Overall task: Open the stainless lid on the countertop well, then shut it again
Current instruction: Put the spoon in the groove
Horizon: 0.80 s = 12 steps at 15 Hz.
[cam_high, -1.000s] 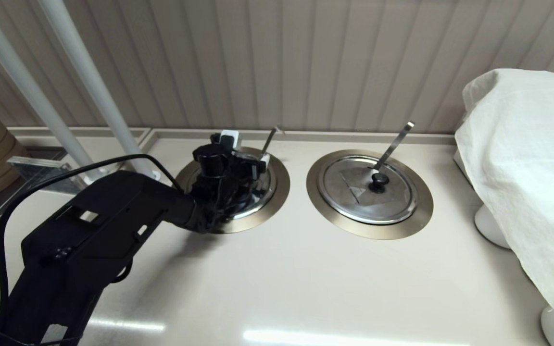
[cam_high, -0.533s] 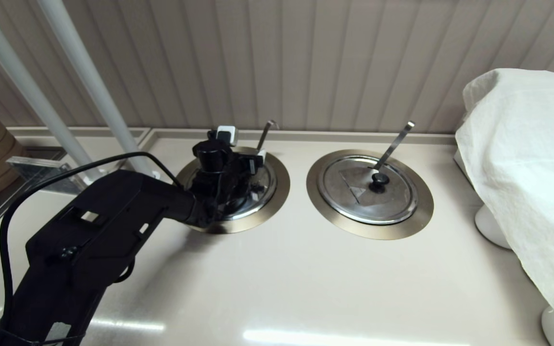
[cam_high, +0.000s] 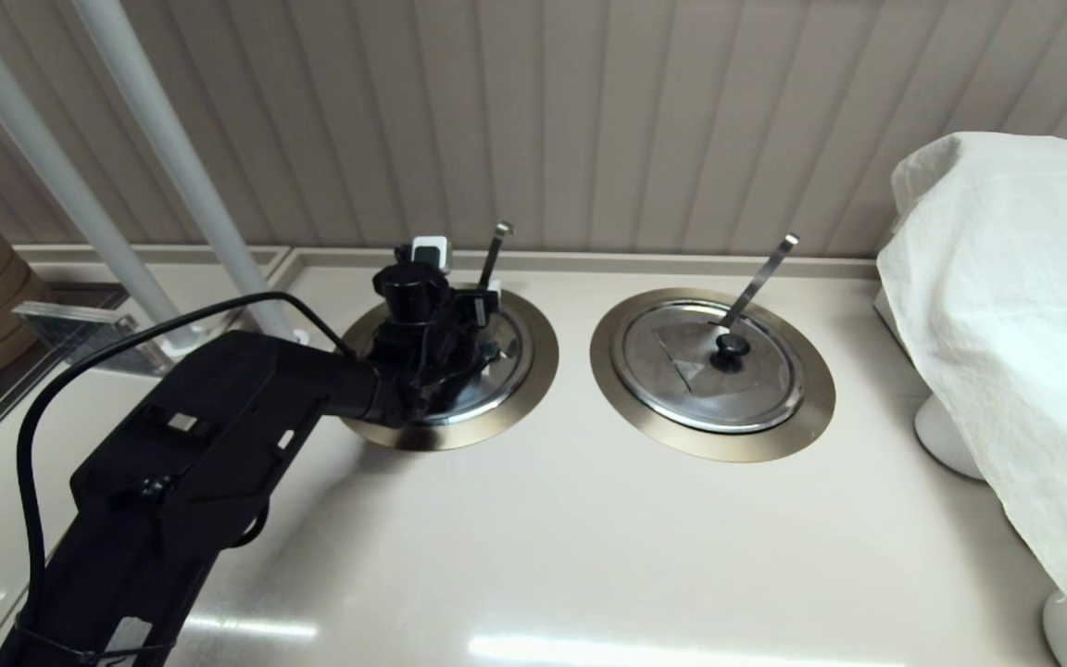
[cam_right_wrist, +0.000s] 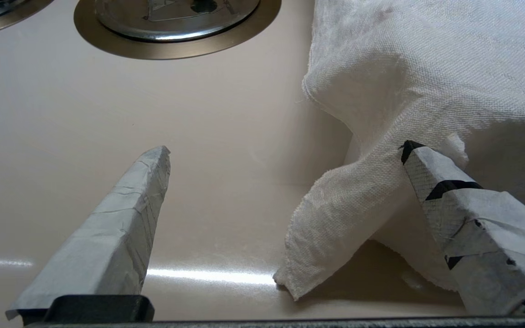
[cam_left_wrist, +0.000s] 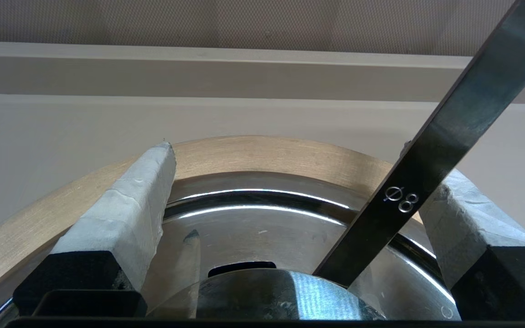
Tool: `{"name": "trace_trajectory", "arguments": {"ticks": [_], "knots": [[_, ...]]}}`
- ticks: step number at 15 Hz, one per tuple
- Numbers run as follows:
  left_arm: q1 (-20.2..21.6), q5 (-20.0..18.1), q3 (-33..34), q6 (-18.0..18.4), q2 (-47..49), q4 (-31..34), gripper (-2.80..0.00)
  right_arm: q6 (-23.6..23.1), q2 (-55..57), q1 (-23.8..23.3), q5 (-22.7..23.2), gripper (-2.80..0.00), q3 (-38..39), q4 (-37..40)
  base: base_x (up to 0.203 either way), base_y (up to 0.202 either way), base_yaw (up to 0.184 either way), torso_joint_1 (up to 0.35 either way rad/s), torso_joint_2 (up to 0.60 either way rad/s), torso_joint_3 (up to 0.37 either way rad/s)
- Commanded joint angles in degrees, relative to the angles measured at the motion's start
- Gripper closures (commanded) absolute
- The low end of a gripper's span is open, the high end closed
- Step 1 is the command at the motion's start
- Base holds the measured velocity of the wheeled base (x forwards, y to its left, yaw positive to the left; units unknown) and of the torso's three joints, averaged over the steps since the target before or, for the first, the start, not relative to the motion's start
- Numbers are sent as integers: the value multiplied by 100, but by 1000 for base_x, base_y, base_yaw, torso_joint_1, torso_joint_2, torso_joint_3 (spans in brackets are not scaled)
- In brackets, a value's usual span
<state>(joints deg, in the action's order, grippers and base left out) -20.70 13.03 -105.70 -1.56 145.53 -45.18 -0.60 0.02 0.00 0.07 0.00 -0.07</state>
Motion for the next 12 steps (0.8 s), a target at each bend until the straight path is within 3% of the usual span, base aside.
{"name": "trace_trajectory", "arguments": {"ticks": [1,12], "knots": [[13,6,-20,-2,19,-33,-280,-2,6,0,1,-280,0,-1,0,0,0,0,0,0],[-412,-6,457,-225,-466,-198,-280,-2,6,0,1,-280,0,-1,0,0,0,0,0,0]]}}
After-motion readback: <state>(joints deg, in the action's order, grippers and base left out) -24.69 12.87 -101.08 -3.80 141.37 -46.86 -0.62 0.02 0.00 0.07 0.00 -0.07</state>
